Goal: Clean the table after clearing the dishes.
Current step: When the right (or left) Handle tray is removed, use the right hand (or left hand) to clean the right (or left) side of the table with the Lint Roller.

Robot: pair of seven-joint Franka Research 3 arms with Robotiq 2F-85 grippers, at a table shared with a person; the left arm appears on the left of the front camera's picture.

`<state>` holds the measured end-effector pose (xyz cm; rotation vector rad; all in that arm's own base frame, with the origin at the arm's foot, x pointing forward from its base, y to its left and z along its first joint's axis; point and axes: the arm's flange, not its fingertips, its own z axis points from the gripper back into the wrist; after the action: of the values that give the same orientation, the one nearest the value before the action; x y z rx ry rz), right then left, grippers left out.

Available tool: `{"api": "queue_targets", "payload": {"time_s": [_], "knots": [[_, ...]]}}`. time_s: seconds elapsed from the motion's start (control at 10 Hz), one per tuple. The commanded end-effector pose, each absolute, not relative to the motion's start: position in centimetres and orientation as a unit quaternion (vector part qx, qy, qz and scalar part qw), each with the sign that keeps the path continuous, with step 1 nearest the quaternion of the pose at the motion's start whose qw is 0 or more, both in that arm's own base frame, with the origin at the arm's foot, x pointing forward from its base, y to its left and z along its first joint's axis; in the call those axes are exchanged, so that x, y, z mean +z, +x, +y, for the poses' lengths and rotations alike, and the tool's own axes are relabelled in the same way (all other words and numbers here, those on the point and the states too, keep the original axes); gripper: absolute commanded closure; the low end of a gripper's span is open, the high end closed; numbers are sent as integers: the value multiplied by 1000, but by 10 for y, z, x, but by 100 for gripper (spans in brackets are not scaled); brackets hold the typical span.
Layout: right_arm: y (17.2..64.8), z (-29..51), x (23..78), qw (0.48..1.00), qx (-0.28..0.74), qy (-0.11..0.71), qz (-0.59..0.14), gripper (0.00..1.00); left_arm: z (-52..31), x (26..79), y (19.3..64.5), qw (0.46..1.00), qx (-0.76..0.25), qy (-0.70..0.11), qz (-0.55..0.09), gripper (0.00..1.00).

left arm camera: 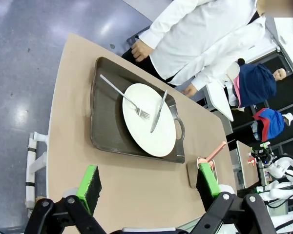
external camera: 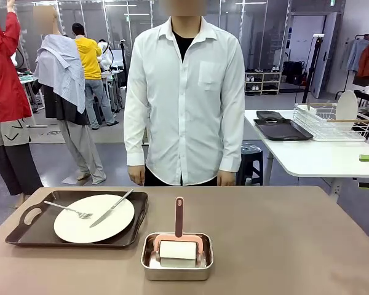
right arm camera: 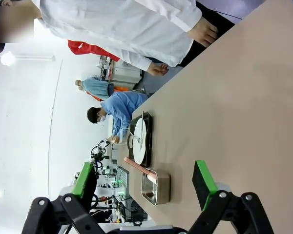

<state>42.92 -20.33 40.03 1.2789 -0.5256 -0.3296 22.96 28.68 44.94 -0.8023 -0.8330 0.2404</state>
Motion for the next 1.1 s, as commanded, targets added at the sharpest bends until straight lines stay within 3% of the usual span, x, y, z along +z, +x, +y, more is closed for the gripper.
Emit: {"api": "queue_targets", "payload": {"time_s": [0.0, 1.0], "knots": [[427, -202, 403, 760, -146, 587, -237, 0, 291, 448, 229, 822, 103, -384, -408, 0], [427, -202, 403, 760, -146, 587, -237, 0, 291, 448, 229, 822, 103, -384, -408, 0]]}}
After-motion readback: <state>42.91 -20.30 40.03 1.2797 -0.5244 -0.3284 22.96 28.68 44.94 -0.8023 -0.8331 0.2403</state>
